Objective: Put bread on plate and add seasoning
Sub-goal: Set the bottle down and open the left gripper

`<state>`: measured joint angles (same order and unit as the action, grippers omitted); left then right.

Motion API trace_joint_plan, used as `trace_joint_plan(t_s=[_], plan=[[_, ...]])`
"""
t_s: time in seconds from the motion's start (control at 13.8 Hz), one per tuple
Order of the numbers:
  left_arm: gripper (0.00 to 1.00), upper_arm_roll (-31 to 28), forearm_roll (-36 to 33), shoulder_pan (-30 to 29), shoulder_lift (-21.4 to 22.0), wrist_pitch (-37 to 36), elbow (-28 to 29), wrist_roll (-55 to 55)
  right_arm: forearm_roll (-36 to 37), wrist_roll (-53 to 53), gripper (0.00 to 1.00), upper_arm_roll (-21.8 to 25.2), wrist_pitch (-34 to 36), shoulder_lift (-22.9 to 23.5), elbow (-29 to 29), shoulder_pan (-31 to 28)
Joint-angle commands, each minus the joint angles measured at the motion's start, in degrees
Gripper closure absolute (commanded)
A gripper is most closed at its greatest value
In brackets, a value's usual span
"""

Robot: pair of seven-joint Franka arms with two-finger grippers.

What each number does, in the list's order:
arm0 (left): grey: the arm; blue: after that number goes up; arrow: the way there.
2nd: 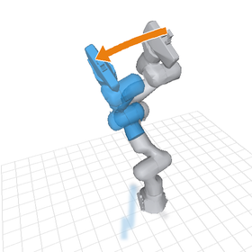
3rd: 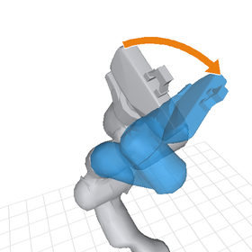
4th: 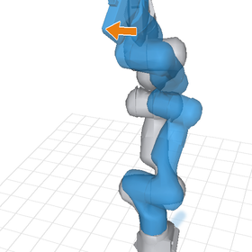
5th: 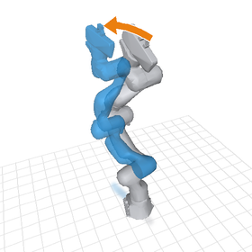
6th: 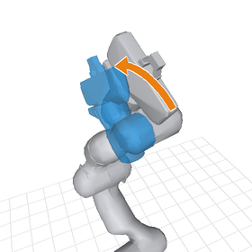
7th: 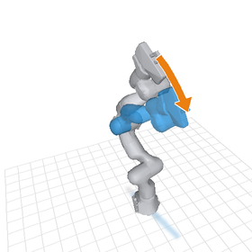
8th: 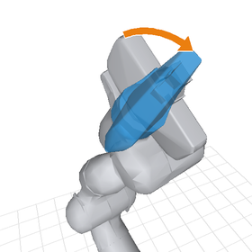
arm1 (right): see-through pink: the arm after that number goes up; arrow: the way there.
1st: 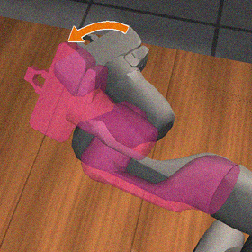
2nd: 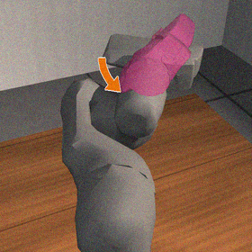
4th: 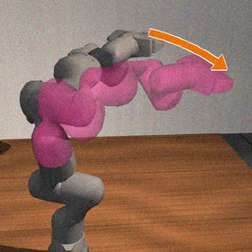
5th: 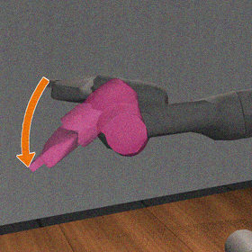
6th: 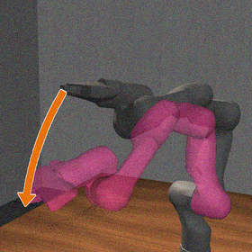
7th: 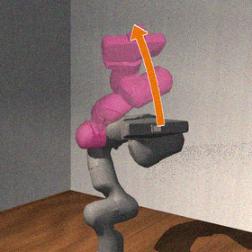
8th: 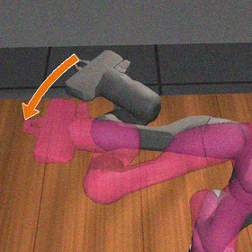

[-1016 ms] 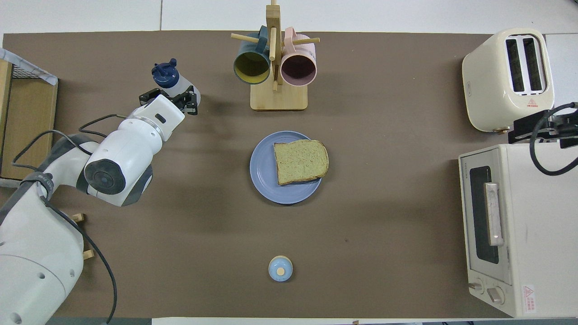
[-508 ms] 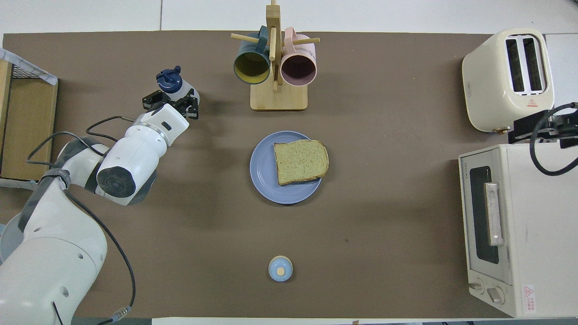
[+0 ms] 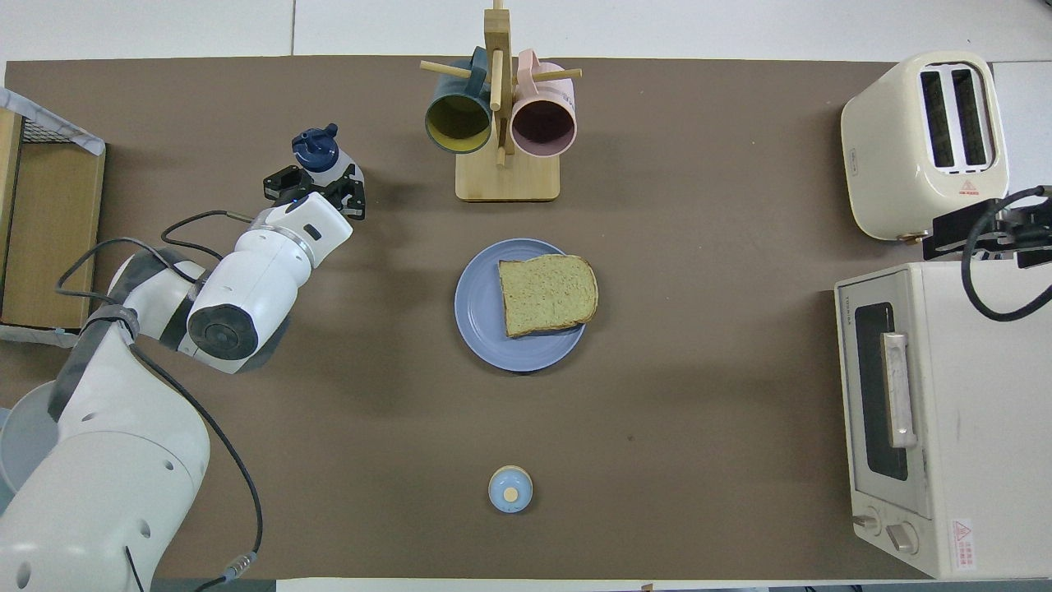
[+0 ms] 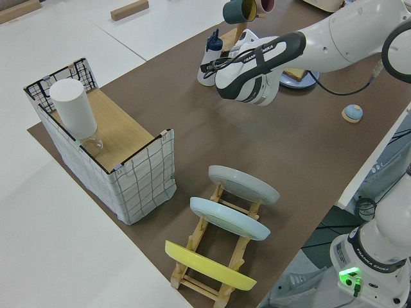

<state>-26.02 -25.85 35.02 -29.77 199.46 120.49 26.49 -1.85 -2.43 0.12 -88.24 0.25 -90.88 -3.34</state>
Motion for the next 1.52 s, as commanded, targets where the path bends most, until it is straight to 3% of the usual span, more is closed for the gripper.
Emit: trace_joint_plan(t_s=[0.0, 0.07, 0.15, 0.65, 1.16, 1.23, 1.45], plan=[[0.47, -1.05, -1.13, 0.05, -0.73, 1.19, -0.35, 0.14, 1.06, 1.2, 0.0, -0.38, -1.32, -1.22, -1.32, -0.27], [0.04, -1.05, -1.22, -0.04, -0.64, 1.19, -0.17, 0.14, 1.06, 1.2, 0.0, -0.3, -1.24, -1.22, -1.32, -0.27], [0.0, -1.05, -1.14, -0.04, -0.64, 1.19, -0.17, 0.23, 1.06, 1.2, 0.0, -0.3, -1.32, -1.22, -1.32, -0.27], [0.0, -0.96, -1.22, -0.22, 0.06, 1.19, 1.14, 0.93, 0.53, 1.38, 0.0, -0.3, -0.36, -1.31, -1.49, -0.71], [0.0, -1.05, -1.31, -0.04, 16.91, -0.47, 17.56, 0.75, 0.53, 1.38, 0.0, -0.3, -0.36, -1.31, -1.49, -0.79], [0.0, -1.05, -1.31, 0.57, 20.16, -3.35, 19.24, 0.67, 0.53, 1.38, 0.0, -0.3, -0.36, -1.31, -1.49, -0.79], [0.0, -0.62, -1.14, 8.11, 28.87, -24.23, 17.95, 1.28, 0.53, 1.38, 0.0, -0.3, -0.36, -1.31, -1.49, -0.79]])
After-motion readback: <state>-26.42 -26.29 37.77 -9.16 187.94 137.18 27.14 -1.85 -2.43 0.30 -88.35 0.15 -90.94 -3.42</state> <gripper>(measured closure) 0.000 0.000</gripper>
